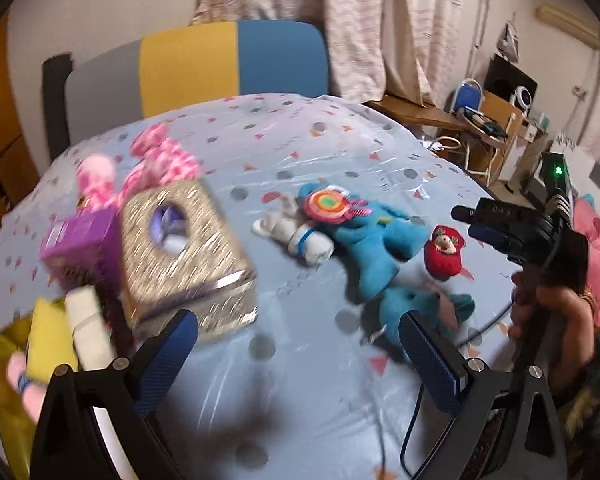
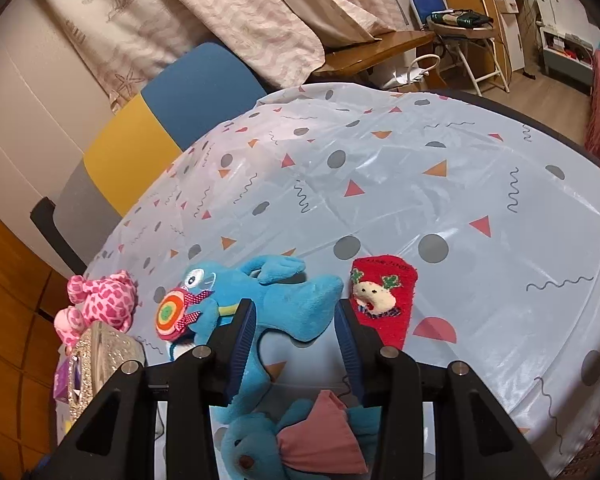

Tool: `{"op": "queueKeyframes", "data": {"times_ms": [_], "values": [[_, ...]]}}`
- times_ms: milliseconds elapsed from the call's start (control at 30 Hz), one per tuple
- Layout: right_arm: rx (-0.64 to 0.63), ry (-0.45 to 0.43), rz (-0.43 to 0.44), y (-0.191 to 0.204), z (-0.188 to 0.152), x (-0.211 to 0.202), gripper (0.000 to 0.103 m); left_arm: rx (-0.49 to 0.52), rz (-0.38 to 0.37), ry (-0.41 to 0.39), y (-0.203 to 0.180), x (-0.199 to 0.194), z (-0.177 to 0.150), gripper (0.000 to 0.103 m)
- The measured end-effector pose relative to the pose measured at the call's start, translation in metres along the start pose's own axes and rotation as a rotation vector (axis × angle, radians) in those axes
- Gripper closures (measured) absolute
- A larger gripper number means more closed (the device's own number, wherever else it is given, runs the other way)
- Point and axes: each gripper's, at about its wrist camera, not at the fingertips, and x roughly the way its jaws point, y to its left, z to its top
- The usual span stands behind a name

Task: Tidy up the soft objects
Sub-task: 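Reach the right tool toward the white glove while the left grasps the blue plush, then grasp the white glove with the right tool while the left lifts the blue plush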

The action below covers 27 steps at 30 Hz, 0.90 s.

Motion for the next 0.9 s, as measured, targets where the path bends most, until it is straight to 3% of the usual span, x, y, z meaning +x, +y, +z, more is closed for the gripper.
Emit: {"op": "queueKeyframes", "data": {"times_ms": [200, 500, 600, 700, 867, 900], "values": [[0.033, 0.013, 0.041, -0.003, 0.001, 0.000, 0.061, 0.029, -0.008, 0.009, -0.025, 0.042, 0.042, 0.002], [0.093, -0.011, 0.071, -0.013, 0.004, -0.005, 0.061, -0.056, -0.079, 0.135, -0.044, 0.123, 0.067, 0.007], [0.129, -0.022, 0.089, -0.019, 0.005, -0.007, 0.061, -0.042, -0.082, 0.162, -0.057, 0.147, 0.068, 0.016], [0.149, -0.011, 0.109, -0.022, 0.005, -0.006, 0.060, -0.013, -0.090, 0.211, -0.072, 0.174, 0.065, 0.035], [0.139, 0.010, 0.134, -0.019, 0.005, -0.002, 0.060, 0.023, -0.065, 0.285, -0.089, 0.215, 0.062, 0.043], [0.136, 0.012, 0.137, -0.018, 0.005, -0.002, 0.060, 0.013, -0.066, 0.318, -0.089, 0.224, 0.059, 0.052]]}}
